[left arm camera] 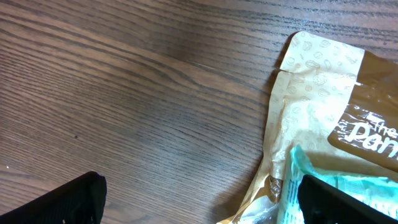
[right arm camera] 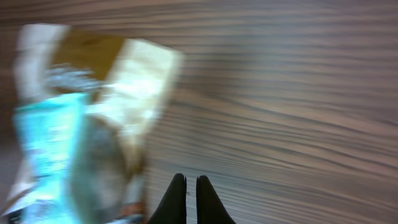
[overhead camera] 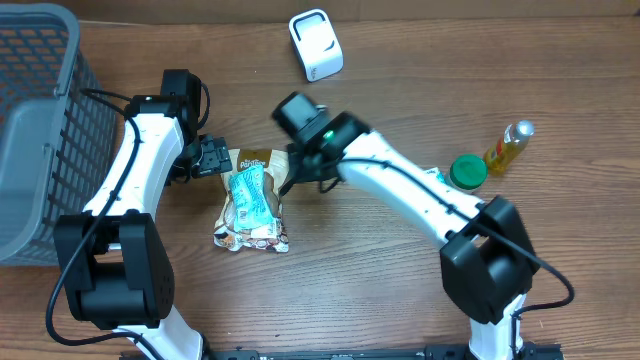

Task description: Scan the item barcode

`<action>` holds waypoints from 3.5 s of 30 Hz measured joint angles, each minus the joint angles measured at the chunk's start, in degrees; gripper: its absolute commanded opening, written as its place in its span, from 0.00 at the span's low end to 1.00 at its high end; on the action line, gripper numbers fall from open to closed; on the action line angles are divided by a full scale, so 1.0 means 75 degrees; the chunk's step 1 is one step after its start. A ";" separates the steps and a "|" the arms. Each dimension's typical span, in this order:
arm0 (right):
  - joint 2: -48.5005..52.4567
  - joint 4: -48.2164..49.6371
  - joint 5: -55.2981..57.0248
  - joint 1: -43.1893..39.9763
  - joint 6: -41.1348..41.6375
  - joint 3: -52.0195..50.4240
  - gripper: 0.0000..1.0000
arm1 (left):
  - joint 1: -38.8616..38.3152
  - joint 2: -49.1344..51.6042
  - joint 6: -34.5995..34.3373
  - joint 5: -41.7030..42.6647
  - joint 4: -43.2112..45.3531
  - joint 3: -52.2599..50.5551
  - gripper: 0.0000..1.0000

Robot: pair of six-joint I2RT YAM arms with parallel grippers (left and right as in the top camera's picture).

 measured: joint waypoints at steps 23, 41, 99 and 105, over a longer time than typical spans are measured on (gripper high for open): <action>0.0003 0.0976 -0.1687 0.0557 -0.0525 0.0000 0.57 | 0.0000 0.0000 0.0000 0.0000 0.0006 0.0000 1.00; 0.1160 0.1478 -0.0402 0.1399 -0.0385 0.0000 0.40 | 0.0000 0.0000 0.0000 0.0000 0.0003 0.0000 1.00; 0.0804 0.0848 0.0632 0.1288 -0.0425 0.0187 0.04 | 0.0000 0.0000 0.0000 0.0000 0.0000 0.0000 1.00; 0.0213 0.0527 0.0708 0.0778 -0.0300 0.0172 0.04 | 0.0000 0.0000 0.0000 0.0000 0.0000 0.0000 1.00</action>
